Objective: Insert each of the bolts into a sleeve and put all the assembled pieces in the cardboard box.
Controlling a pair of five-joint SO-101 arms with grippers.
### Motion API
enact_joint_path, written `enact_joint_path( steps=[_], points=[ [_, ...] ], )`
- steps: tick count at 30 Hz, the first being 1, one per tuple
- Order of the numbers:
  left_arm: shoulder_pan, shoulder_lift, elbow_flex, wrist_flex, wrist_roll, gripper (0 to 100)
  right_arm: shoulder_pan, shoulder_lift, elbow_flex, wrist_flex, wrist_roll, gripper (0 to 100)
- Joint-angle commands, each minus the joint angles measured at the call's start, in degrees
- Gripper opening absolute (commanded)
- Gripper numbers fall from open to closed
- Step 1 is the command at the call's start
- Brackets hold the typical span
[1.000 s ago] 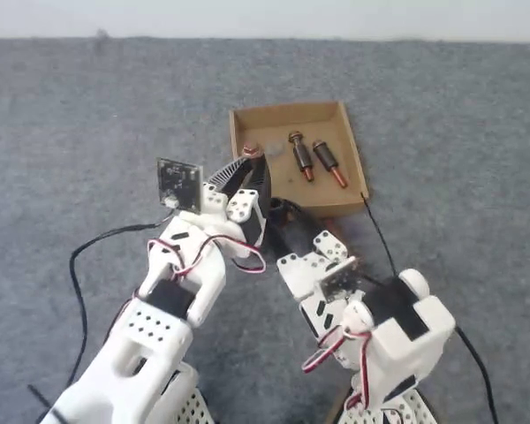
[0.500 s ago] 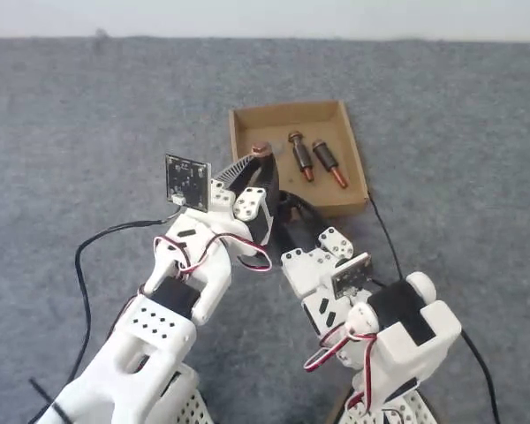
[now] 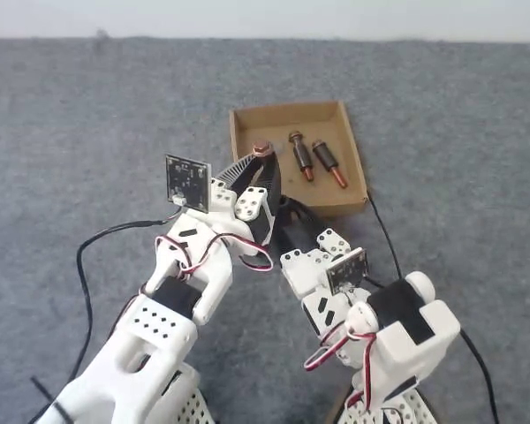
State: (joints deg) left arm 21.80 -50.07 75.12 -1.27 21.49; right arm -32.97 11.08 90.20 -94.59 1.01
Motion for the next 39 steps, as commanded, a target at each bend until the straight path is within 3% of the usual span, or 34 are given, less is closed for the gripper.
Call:
enact_joint_path(
  steps=[1,39],
  points=[
    [0.44,-0.09,-4.53,1.67,0.0,1,-0.48,-3.03,-1.05,-0.04,-0.18,0.6],
    [2.64,-0.09,-2.59,5.54,-2.2,1,2.15,-3.47,-1.14,-0.04,1.23,0.6]
  ],
)
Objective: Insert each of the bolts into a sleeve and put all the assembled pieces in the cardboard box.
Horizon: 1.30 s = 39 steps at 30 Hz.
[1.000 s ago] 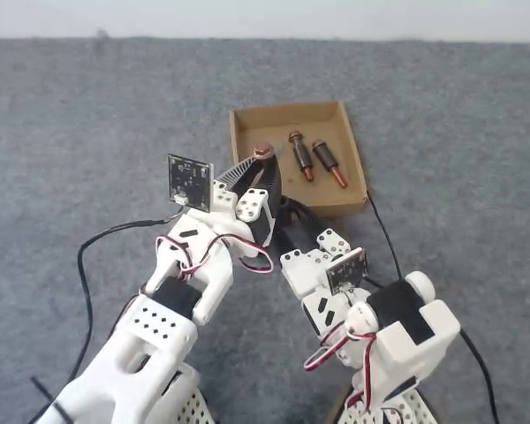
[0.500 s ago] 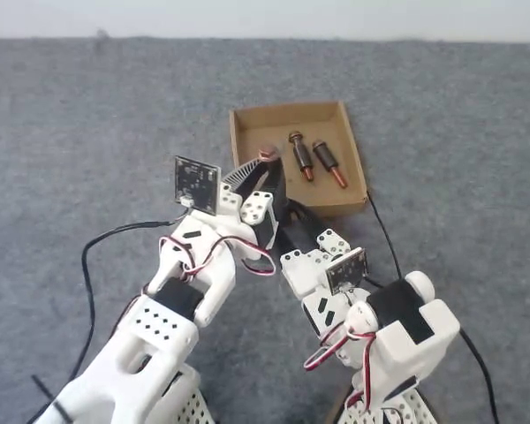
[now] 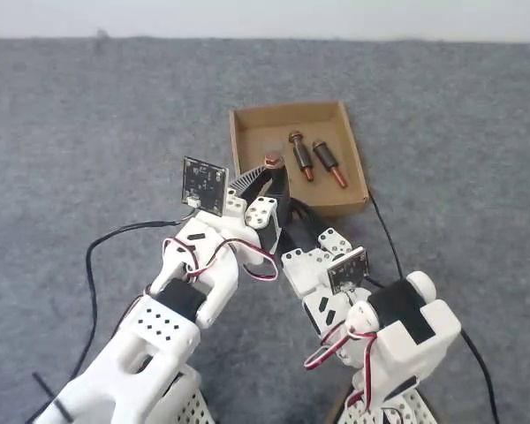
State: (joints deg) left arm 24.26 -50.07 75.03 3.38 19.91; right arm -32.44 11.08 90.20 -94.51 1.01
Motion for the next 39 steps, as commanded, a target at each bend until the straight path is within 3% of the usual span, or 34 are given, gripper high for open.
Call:
enact_joint_path(
  steps=[1,6,18,26,34,39],
  points=[
    [0.35,-0.09,-2.42,2.37,-1.41,1,1.63,-3.47,-1.14,-0.13,2.11,0.6],
    [0.53,0.35,-2.42,8.26,-4.92,1,1.54,-3.47,-1.14,-0.13,2.64,0.6],
    [0.62,0.0,2.24,7.91,-5.1,1,1.63,-3.47,-1.14,-0.13,2.64,0.6],
    [0.18,0.0,2.51,8.18,-0.35,22,1.63,-3.47,-1.14,-0.13,2.64,0.6],
    [0.53,-1.32,2.15,8.26,-0.18,22,2.77,-2.95,-2.37,-0.04,2.73,0.6],
    [0.7,-14.86,2.51,14.86,1.76,22,3.38,-2.95,-2.9,-0.04,2.64,0.6]
  ],
)
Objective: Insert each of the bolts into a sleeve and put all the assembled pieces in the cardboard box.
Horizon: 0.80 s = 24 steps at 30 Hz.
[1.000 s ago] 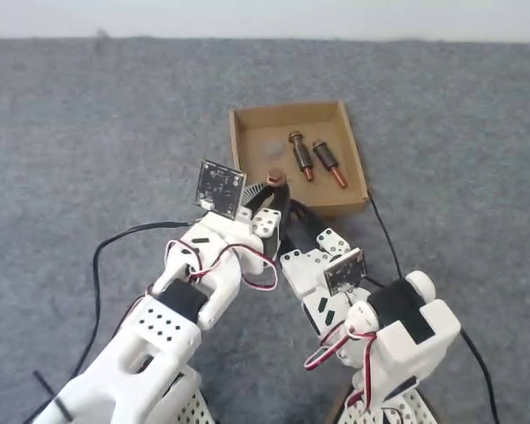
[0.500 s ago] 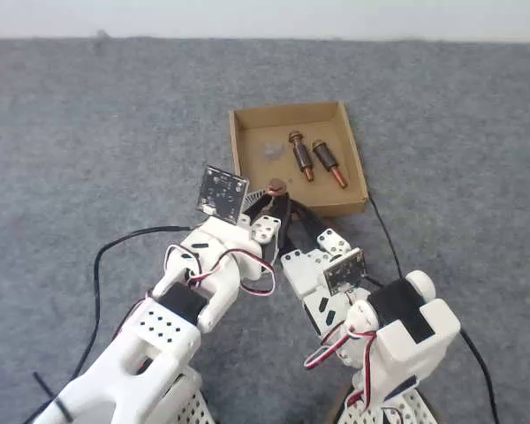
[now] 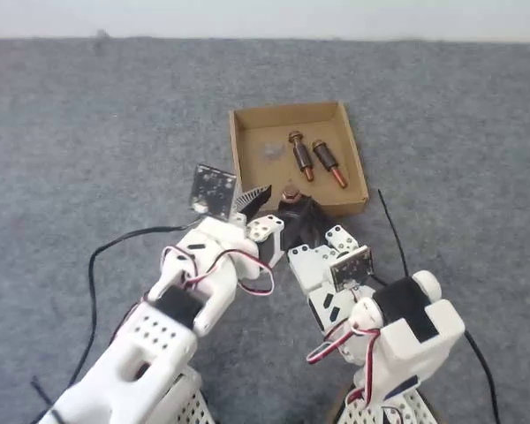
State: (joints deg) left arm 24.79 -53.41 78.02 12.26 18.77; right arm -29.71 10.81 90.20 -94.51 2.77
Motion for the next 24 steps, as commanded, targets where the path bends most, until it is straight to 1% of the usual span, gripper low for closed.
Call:
enact_joint_path(
  steps=[1,3,6,8,10,12,16,17,20,24],
  points=[
    [0.09,-15.3,-0.57,8.79,3.69,22,0.66,-2.68,-2.9,-0.04,0.88,0.6],
    [-0.18,-22.59,-0.57,13.54,3.52,22,0.66,-2.59,-3.08,-0.04,0.88,0.6],
    [-0.44,-31.91,0.04,18.55,3.6,22,0.66,-2.59,-3.08,0.04,0.88,0.6],
    [-1.67,-36.57,1.1,20.75,3.6,22,0.66,-2.59,-2.99,0.04,0.88,0.6],
    [-4.22,-39.74,2.42,21.19,3.69,21,0.75,-2.59,-2.99,0.04,0.88,0.6],
    [-7.47,-41.67,3.12,21.19,3.78,16,0.75,-2.59,-2.9,0.04,0.88,0.6],
    [-13.63,-43.69,3.3,21.27,3.78,2,0.84,-2.59,-2.81,0.04,0.97,0.6],
    [-15.3,-43.96,3.3,21.36,3.78,0,1.36,-2.59,-2.81,0.04,1.05,0.6],
    [-20.92,-44.22,3.74,21.8,3.87,1,3.3,-2.77,-2.81,0.04,1.32,0.6],
    [-27.34,-44.31,6.81,25.05,3.87,1,6.02,-3.21,-2.99,-0.04,1.41,0.6]
  ],
)
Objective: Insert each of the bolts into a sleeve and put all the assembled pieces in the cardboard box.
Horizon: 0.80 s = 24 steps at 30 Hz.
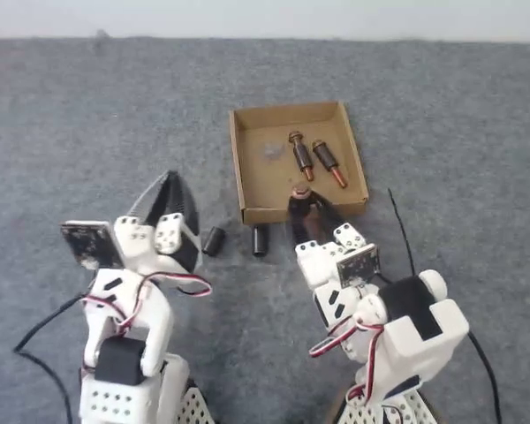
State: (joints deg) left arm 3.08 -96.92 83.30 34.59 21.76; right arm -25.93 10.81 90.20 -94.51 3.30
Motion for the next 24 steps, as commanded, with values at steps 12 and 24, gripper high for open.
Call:
enact_joint_path(
  steps=[12,24],
  points=[
    [-16.7,-0.62,13.67,11.08,0.35,1,4.88,-3.3,-3.87,-0.13,7.74,0.6],
    [-16.79,-0.79,13.67,16.0,-5.27,1,5.67,-3.3,-8.26,0.22,16.18,0.6]
  ],
)
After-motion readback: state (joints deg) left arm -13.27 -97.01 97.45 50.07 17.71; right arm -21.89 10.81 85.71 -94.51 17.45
